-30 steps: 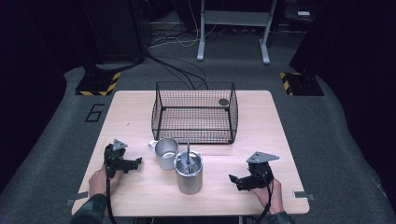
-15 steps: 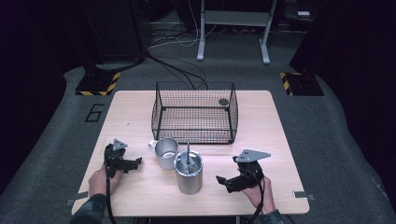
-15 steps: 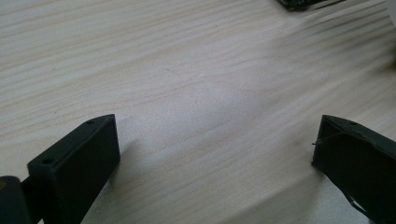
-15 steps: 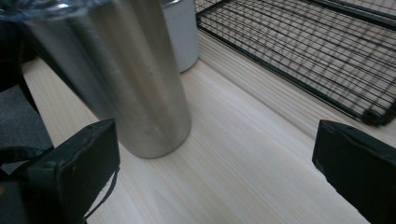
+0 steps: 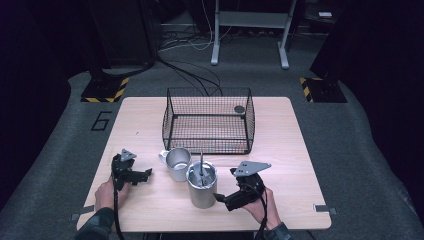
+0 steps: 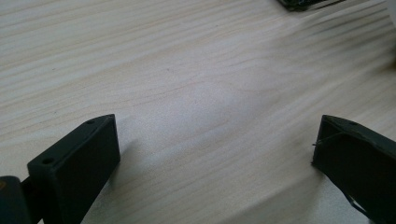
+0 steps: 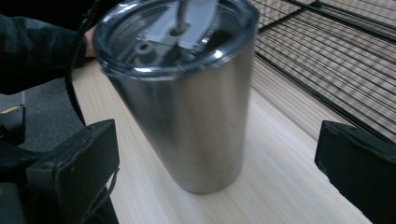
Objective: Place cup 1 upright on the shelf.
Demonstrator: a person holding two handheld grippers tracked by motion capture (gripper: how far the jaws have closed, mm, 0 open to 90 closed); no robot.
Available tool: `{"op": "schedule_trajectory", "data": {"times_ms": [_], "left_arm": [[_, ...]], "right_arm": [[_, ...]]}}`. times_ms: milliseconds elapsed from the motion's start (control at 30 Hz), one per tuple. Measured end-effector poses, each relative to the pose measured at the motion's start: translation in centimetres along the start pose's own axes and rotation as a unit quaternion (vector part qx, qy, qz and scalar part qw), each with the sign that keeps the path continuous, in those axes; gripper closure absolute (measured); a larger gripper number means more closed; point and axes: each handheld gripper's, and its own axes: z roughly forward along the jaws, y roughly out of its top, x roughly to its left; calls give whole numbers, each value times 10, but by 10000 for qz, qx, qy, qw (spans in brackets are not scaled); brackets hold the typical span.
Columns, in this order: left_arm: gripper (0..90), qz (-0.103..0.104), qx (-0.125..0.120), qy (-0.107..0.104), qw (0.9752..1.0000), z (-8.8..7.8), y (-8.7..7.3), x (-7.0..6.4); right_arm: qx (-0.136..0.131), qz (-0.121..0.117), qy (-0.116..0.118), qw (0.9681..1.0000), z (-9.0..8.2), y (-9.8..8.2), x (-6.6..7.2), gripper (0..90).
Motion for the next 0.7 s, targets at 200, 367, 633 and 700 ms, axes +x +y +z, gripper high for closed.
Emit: {"op": "schedule_trajectory", "data": {"times_ms": [200,367,633,700], "left_arm": [[4,0,-2,-2,10000,0,0,0],[4,5,-22,-7,10000,0,0,0],[4,1,-37,3,10000,1,0,0],[4,1,-39,4,10000,1,0,0]], "right_arm": [[32,-106,47,9999,15,7,9,0],[-37,-173,53,9998,22,12,13,0],[-53,-311,-4,9995,40,19,20,0],[-92,-259,-1,9996,43,20,20,0]]}}
